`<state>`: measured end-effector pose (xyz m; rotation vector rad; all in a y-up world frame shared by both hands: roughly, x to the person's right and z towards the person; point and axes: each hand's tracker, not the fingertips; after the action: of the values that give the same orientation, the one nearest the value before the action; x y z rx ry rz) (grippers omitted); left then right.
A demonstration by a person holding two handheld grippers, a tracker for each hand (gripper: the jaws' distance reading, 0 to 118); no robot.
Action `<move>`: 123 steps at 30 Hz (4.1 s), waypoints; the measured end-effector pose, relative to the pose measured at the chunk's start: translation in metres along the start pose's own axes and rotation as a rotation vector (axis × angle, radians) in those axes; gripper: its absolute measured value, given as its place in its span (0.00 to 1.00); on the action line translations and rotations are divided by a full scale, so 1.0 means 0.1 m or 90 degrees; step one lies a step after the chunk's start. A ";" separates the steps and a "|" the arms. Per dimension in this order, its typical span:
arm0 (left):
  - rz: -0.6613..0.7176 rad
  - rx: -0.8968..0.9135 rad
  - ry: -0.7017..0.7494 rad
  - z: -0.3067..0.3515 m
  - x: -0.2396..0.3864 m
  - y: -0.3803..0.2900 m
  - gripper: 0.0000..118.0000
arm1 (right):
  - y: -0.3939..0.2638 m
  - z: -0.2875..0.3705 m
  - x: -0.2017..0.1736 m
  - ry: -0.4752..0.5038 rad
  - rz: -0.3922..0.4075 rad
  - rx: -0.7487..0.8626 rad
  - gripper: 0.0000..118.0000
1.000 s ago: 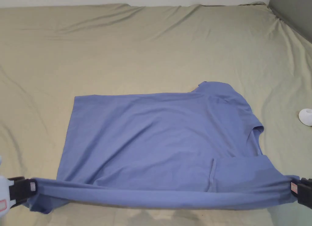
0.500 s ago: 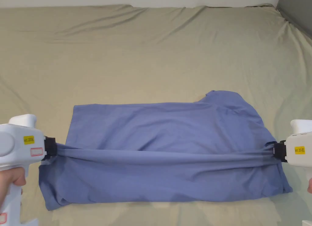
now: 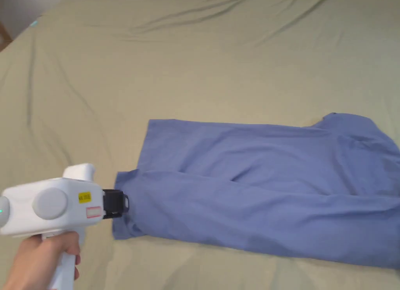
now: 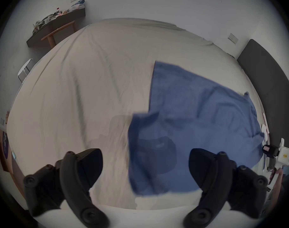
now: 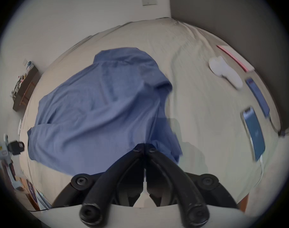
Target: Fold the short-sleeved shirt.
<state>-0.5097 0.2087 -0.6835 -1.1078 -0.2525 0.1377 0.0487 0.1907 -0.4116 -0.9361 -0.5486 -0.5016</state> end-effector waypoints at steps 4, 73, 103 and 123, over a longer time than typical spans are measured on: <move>-0.005 -0.018 0.013 0.07 0.02 -0.18 0.00 | -0.24 0.04 0.09 0.013 -0.005 -0.024 0.00; -0.093 -0.139 0.032 0.61 -0.09 -0.98 0.82 | -0.94 0.86 0.31 -0.006 0.047 -0.108 0.68; -0.085 -0.064 0.087 -1.29 0.74 1.41 0.85 | 1.20 -0.12 0.04 -0.024 0.048 -0.008 0.00; -0.072 -0.070 0.064 -1.25 0.62 1.47 0.00 | 1.65 -1.19 -0.25 -0.013 0.134 -0.113 0.00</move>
<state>-0.4142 0.1798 -0.8603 -1.2037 -0.2346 -0.0331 0.1580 0.1762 -0.5840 -1.1553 -0.4224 -0.3551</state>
